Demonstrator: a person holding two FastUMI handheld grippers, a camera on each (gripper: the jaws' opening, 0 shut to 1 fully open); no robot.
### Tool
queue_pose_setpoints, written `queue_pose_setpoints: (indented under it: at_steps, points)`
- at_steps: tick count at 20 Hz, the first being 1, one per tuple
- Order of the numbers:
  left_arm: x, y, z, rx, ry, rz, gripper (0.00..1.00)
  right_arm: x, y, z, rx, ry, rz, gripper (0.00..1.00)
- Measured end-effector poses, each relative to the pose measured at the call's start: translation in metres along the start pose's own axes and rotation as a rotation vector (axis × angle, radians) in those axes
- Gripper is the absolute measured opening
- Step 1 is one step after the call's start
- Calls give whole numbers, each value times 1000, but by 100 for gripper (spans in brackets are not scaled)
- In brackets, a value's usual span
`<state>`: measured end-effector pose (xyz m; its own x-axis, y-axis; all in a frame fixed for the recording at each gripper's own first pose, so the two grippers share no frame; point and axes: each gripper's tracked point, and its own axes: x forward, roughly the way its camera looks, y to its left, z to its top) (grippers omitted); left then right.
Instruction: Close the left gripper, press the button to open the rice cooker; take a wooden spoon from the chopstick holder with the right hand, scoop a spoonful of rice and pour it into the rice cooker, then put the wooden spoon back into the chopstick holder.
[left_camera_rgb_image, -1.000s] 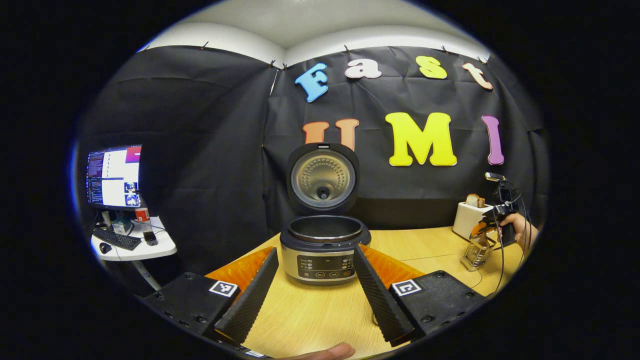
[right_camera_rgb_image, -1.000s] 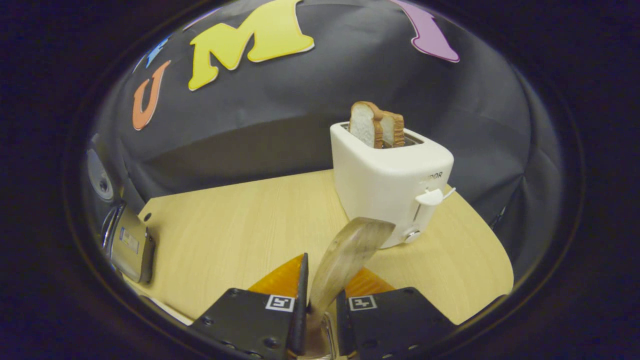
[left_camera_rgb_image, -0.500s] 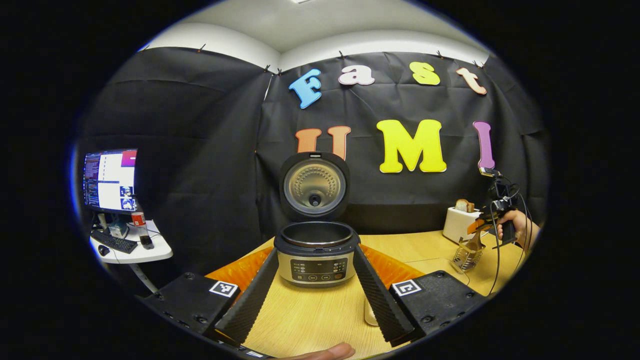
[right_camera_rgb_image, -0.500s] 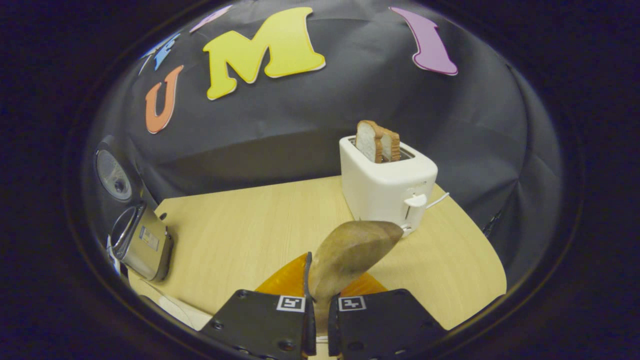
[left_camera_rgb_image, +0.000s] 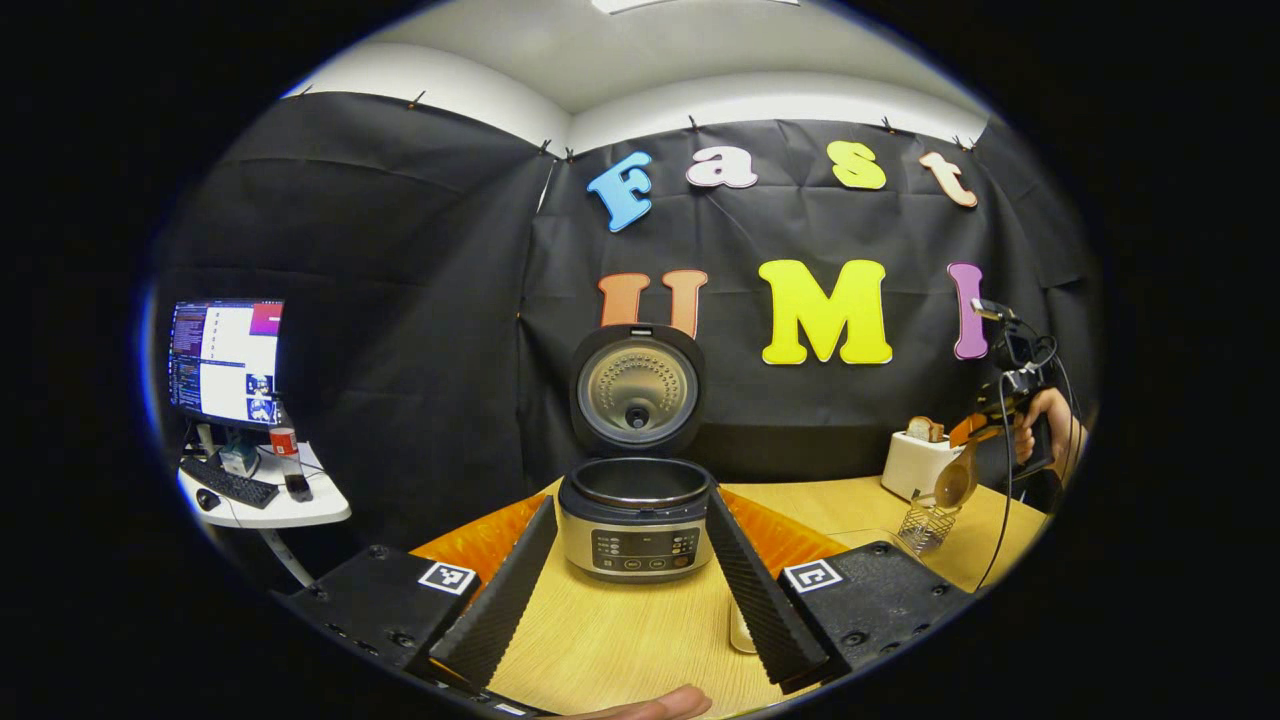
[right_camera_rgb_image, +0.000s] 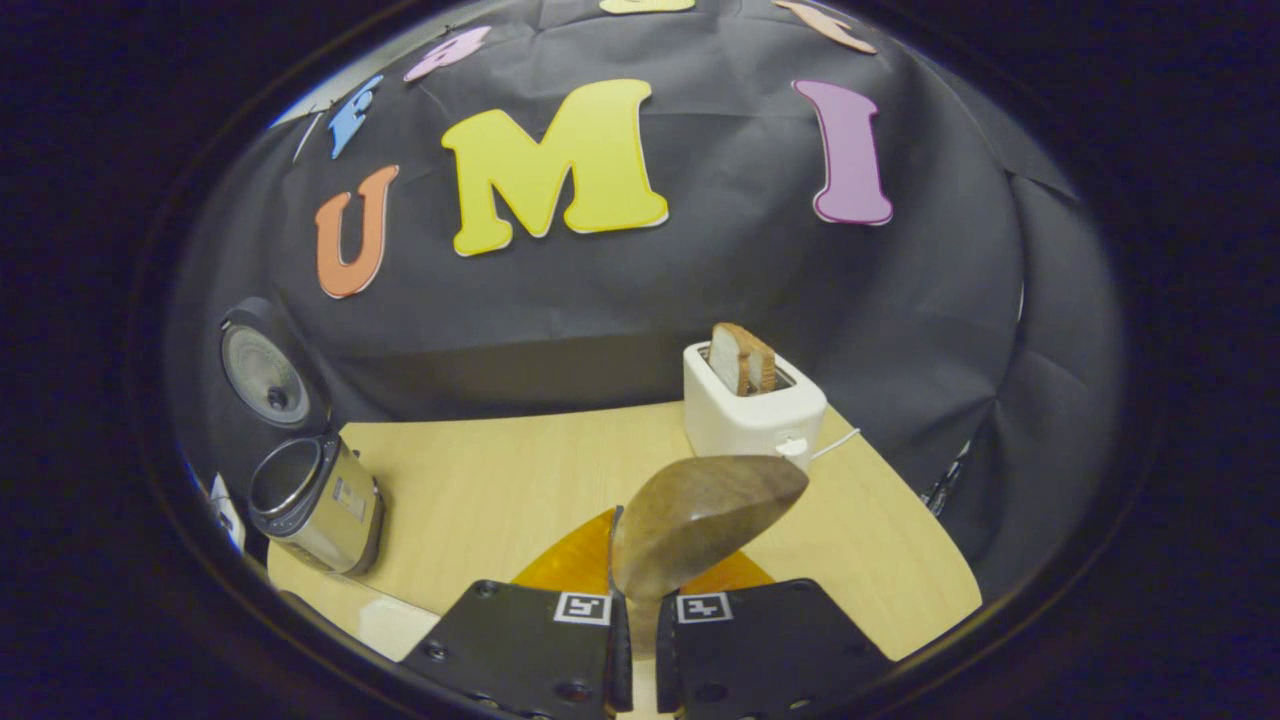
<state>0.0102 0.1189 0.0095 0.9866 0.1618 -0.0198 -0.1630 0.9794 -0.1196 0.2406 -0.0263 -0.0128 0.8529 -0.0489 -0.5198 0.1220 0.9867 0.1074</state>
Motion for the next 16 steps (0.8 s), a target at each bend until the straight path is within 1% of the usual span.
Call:
queue_pose_setpoints:
  at_steps: [2,3,5,7,8,10,13,16]
  points:
    - [-3,-4,1,0,-2,-26,96,-18,22,0,-8,5,26,9]
    - [-5,-5,3,1,-6,-34,96,-25,34,-1,-24,7,42,9]
    - [-6,-4,6,-15,-16,-38,96,-38,55,-3,-67,2,51,9]
    - [-6,-10,3,-25,-2,-64,96,-47,80,-5,-100,-5,64,9]
    - [-5,-12,2,-25,5,-73,96,-52,95,-9,-112,-3,82,9]
    - [-6,-9,2,-13,7,-70,96,-61,122,-14,-127,-10,121,9]
    - [-4,-10,0,11,11,-70,96,-69,148,-22,-112,-33,146,9]
    - [-4,-17,-3,48,22,-78,96,-71,175,-47,-125,-26,181,9]
